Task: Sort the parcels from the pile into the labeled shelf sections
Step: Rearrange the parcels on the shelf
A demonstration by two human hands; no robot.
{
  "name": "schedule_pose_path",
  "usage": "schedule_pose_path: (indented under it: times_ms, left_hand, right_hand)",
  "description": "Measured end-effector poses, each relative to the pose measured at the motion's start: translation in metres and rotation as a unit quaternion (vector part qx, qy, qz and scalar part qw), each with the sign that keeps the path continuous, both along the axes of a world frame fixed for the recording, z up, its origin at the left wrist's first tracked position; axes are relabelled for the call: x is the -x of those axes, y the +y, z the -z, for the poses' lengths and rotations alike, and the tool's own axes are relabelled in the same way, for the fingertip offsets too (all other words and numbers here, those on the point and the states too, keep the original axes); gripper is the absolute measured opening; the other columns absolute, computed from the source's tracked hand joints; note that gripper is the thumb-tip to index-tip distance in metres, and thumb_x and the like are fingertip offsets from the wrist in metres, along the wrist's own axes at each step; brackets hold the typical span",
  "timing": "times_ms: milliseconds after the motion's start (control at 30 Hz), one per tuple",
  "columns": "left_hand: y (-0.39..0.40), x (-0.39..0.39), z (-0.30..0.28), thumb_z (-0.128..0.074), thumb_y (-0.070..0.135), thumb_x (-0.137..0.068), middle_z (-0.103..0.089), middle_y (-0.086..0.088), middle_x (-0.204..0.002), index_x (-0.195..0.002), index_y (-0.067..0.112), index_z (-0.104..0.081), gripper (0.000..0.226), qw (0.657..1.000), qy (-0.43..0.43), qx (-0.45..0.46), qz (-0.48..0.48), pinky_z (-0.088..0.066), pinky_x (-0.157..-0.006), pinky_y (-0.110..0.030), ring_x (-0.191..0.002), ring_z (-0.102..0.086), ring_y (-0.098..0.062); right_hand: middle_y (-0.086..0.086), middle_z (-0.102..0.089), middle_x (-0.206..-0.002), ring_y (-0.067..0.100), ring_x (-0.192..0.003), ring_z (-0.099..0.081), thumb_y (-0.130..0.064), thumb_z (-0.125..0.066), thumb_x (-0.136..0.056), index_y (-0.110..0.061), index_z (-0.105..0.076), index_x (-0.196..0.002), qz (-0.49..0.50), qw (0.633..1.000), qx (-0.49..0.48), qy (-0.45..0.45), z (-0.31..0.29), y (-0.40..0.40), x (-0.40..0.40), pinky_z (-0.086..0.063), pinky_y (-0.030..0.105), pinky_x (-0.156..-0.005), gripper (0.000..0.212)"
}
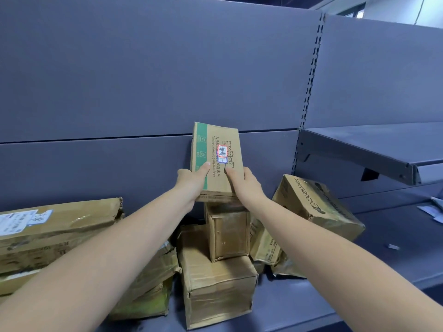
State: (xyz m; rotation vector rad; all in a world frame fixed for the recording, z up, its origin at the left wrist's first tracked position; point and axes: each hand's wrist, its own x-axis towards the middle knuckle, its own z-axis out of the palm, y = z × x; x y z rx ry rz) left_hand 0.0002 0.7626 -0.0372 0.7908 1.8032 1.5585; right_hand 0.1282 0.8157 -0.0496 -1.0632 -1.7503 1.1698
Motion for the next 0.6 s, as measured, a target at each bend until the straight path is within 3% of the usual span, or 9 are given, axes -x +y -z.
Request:
schedule_pose_path:
  times_ms: [133, 267, 367, 467, 533, 600]
  left_hand:
    - [-0.002, 0.005, 0.000, -0.059, 0.052, -0.089, -0.068, -0.004, -0.107, -0.126, 0.010, -0.050, 0.057, 1.000, 0.008, 0.014, 0.020, -0.047, -0.058, -0.027, -0.083, -0.065, -0.014]
    - [-0.004, 0.021, -0.007, -0.072, 0.057, -0.075, -0.069, -0.004, -0.108, -0.123, 0.011, -0.050, 0.070, 0.999, 0.009, -0.045, -0.017, -0.055, -0.085, -0.036, -0.094, -0.067, -0.018]
    - [-0.013, 0.036, -0.013, -0.072, 0.066, -0.059, -0.073, 0.000, -0.098, -0.118, 0.013, -0.053, 0.082, 0.997, 0.017, -0.065, -0.045, -0.055, -0.084, -0.038, -0.091, -0.070, -0.017]
    - [-0.021, 0.050, -0.014, -0.068, 0.058, -0.076, -0.075, 0.000, -0.090, -0.113, 0.011, -0.062, 0.060, 0.998, 0.049, -0.045, -0.017, -0.053, -0.067, -0.029, -0.081, -0.070, -0.014]
    - [-0.027, 0.052, -0.013, -0.065, 0.047, -0.086, -0.075, -0.002, -0.092, -0.106, 0.014, -0.065, 0.039, 0.997, 0.070, -0.012, 0.036, -0.054, -0.069, -0.031, -0.078, -0.069, -0.014]
    - [-0.034, 0.051, -0.011, -0.062, 0.050, -0.087, -0.075, 0.000, -0.094, -0.104, 0.023, -0.063, 0.032, 0.989, 0.100, 0.039, 0.105, -0.056, -0.072, -0.032, -0.080, -0.069, -0.013]
  right_hand:
    - [-0.011, -0.063, -0.114, 0.004, -0.092, -0.061, -0.056, -0.052, -0.092, -0.026, -0.049, -0.127, -0.011, 1.000, -0.025, 0.004, -0.002, 0.000, -0.014, -0.048, 0.019, -0.065, 0.046]
    - [-0.011, -0.070, -0.107, 0.007, -0.094, -0.068, -0.056, -0.065, -0.083, -0.031, -0.062, -0.114, -0.039, 0.997, -0.061, -0.029, -0.009, 0.005, -0.027, -0.059, 0.033, -0.078, 0.040]
    - [-0.010, -0.075, -0.092, 0.005, -0.080, -0.072, -0.051, -0.073, -0.080, -0.032, -0.067, -0.101, -0.067, 0.996, -0.043, -0.033, -0.018, 0.007, -0.040, -0.056, 0.024, -0.056, 0.029]
    - [-0.007, -0.076, -0.090, 0.010, -0.081, -0.073, -0.050, -0.075, -0.078, -0.026, -0.070, -0.101, -0.102, 0.991, -0.028, -0.081, -0.026, 0.013, -0.049, -0.054, 0.025, -0.055, 0.034]
    - [-0.006, -0.076, -0.087, 0.009, -0.078, -0.073, -0.049, -0.075, -0.078, -0.023, -0.071, -0.099, -0.115, 0.986, -0.021, -0.115, -0.030, 0.015, -0.053, -0.053, 0.023, -0.054, 0.034]
    - [-0.008, -0.075, -0.078, 0.005, -0.068, -0.071, -0.047, -0.073, -0.081, -0.019, -0.072, -0.096, -0.119, 0.983, -0.023, -0.136, -0.033, 0.015, -0.055, -0.045, 0.016, -0.043, 0.031]
